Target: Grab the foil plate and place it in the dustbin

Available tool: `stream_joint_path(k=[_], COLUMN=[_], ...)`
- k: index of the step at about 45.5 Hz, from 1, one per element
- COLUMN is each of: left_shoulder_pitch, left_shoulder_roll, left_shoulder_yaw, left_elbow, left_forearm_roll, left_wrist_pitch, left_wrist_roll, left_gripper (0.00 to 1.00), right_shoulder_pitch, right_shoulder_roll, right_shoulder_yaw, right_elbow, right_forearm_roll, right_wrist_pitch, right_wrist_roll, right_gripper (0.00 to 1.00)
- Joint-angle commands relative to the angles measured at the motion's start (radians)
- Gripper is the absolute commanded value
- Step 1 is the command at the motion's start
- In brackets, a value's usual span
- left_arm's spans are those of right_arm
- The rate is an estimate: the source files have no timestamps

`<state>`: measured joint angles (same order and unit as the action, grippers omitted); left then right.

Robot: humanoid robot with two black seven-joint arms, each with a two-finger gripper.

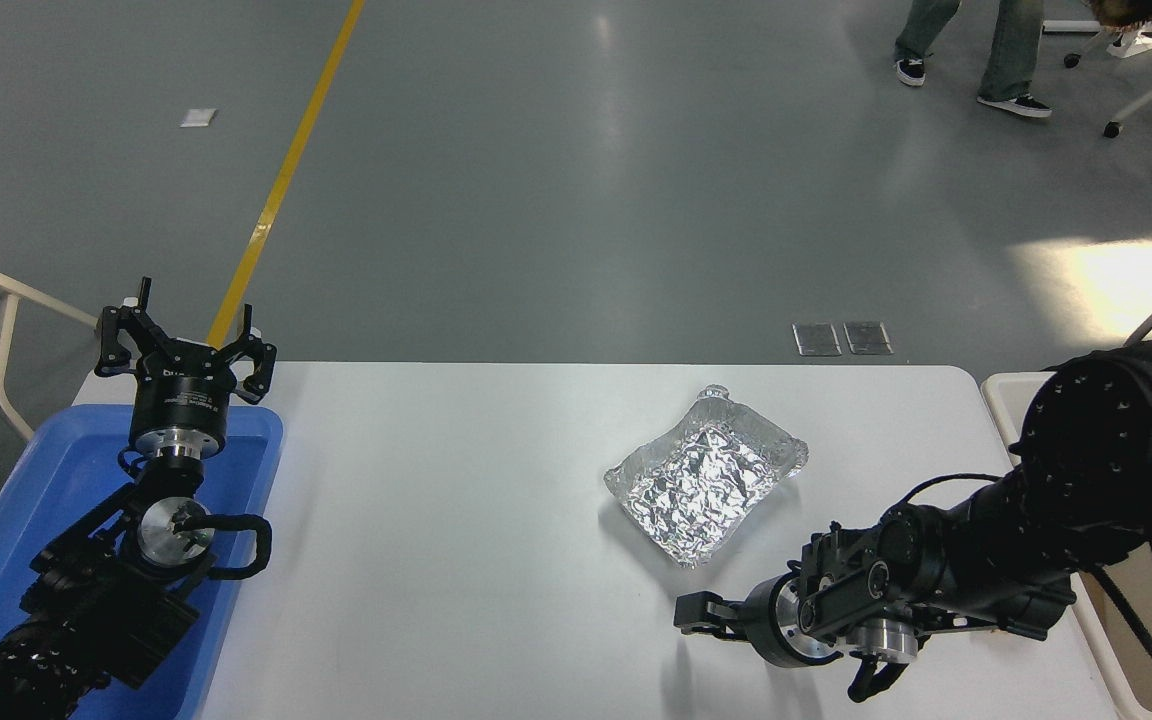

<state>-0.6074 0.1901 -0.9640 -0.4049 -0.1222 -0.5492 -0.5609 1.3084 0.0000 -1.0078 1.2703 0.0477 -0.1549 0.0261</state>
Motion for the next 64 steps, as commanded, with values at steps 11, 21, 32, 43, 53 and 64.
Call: stream_joint_path(k=[11, 21, 32, 43, 53, 64], left_shoulder_pitch=[0.0, 0.0, 0.0, 0.0, 0.0, 0.0], left_shoulder_roll=[0.0, 0.0, 0.0, 0.0, 0.0, 0.0], left_shoulder_yaw=[-0.002, -0.002, -0.002, -0.002, -0.002, 0.001], left_elbow=[0.0, 0.0, 0.0, 0.0, 0.0, 0.0], left_forearm_roll=[0.0, 0.0, 0.0, 0.0, 0.0, 0.0], left_wrist_pitch=[0.0, 0.0, 0.0, 0.0, 0.0, 0.0], left_wrist_roll=[-0.001, -0.001, -0.001, -0.001, -0.001, -0.001], left_gripper=[0.99, 0.99, 0.99, 0.99, 0.99, 0.99], right_shoulder_pitch=[0.008, 0.054, 0.233, 0.554, 0.854, 1.103], right_shoulder_roll=[0.0, 0.0, 0.0, 0.0, -0.031, -0.084], right_shoulder_yaw=[0.002, 0.003, -0.014, -0.04, -0.032, -0.018], right_elbow=[0.001, 0.014, 0.092, 0.221, 0.207, 0.192], right_forearm_roll=[0.001, 0.008, 0.011, 0.006, -0.008, -0.008], right_wrist_pitch=[0.005, 0.015, 0.072, 0.271, 0.578, 0.794], right_wrist_roll=[0.0, 0.0, 0.0, -0.002, -0.002, -0.002], right_gripper=[1.0, 1.0, 1.0, 1.0, 1.0, 1.0])
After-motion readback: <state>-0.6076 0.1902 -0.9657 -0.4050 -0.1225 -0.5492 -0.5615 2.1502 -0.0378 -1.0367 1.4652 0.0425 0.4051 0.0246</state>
